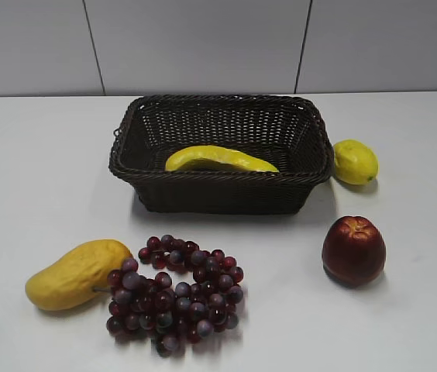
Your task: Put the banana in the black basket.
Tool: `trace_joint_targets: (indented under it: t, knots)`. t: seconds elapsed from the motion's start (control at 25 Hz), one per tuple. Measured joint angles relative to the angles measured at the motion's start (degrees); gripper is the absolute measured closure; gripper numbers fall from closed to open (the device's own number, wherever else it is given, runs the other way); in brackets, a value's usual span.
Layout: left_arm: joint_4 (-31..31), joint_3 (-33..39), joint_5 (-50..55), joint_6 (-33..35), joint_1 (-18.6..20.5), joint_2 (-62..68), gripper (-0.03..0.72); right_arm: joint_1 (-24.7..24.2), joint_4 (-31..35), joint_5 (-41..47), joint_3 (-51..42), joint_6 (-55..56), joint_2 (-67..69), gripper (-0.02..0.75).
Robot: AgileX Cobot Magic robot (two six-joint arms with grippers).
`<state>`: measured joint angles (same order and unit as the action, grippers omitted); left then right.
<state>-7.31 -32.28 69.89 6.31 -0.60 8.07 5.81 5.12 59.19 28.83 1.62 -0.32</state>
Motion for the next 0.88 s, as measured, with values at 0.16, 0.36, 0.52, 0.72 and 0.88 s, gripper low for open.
trace_joint_targets:
  t: [0.16,0.36,0.52,0.72,0.88]
  knots:
    - [0.0,0.1,0.1,0.0,0.0,-3.0,0.132,0.0,0.0,0.0,0.0,0.0,0.0,0.218]
    - [0.0,0.2,0.1,0.0,0.0,-6.1,0.142,0.0,0.0,0.0,0.0,0.0,0.0,0.218]
    - [0.5,0.6,-0.4,0.0,0.0,-8.2,0.143,0.0,0.0,0.0,0.0,0.0,0.0,0.218]
    - [1.3,0.8,-2.4,0.0,0.0,-8.2,0.145,0.0,0.0,0.0,0.0,0.0,0.0,0.218]
    - [1.6,1.8,-5.9,0.0,0.0,-8.2,0.145,0.0,0.0,0.0,0.0,0.0,0.0,0.218]
